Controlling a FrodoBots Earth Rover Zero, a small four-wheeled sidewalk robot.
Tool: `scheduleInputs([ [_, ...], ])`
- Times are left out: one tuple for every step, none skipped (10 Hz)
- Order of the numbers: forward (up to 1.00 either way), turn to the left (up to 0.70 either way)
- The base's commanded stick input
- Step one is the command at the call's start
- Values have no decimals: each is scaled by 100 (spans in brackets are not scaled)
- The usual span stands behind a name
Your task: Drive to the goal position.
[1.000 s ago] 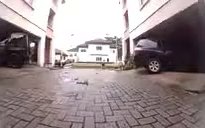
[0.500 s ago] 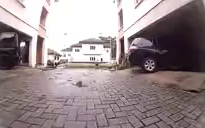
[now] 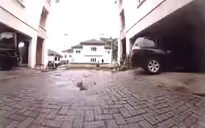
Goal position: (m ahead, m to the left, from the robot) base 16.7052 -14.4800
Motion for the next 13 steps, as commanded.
scheduleInputs([
  [50,0],
  [50,0],
  [50,0],
  [50,0],
  [50,0],
  [50,0],
  [50,0],
  [50,0],
  [50,0],
  [50,0],
  [50,0],
  [50,0],
  [50,0],
])
